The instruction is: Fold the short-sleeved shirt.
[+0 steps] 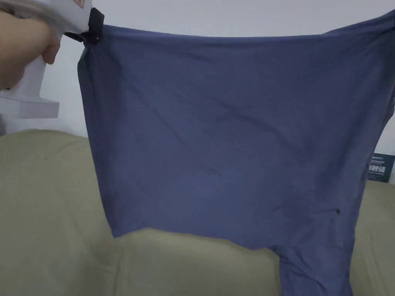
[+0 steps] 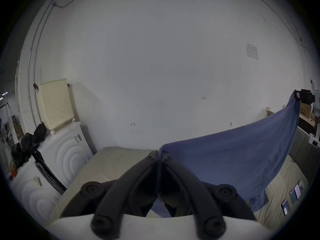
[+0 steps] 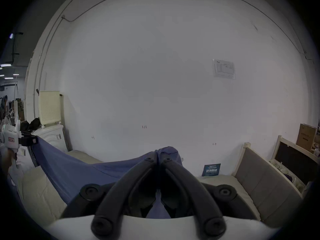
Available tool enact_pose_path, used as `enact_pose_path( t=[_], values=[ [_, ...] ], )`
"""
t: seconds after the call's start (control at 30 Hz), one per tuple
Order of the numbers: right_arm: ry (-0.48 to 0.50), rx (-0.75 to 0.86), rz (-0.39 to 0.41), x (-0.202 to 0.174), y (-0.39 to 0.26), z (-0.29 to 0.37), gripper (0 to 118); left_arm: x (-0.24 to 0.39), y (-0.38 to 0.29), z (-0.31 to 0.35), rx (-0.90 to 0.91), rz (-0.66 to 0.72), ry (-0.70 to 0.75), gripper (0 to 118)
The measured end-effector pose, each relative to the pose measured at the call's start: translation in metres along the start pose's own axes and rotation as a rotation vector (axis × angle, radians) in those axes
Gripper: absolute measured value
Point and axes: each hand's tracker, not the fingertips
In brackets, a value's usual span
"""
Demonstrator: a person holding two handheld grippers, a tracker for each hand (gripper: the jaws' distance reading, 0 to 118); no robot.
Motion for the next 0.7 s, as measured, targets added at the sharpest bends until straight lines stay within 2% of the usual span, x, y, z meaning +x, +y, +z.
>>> enact_pose_path(
  t=[0.07,0.23,0.4,0.6,0.7],
  values=[
    [0.012,0.026,-0.005,-0.002,0.012,-0.002,2,-0.001,0.024,0.011,0.015,0.005,0.013,4],
    [0.025,0.058,-0.049,-0.009,0.03,0.008,2,-0.003,0.026,0.015,0.032,0.058,0.011,4],
    [0.032,0.004,0.015,-0.017,0.012,0.03,2,-0.003,0.026,0.015,0.026,0.051,0.01,4],
    [0.045,-0.113,0.03,-0.008,-0.038,0.056,2,-0.029,-0.031,0.01,-0.059,0.027,-0.036,4],
    [0.078,-0.144,0.054,-0.012,-0.027,0.048,2,-0.031,-0.055,0.012,-0.095,0.014,-0.053,4]
  ],
)
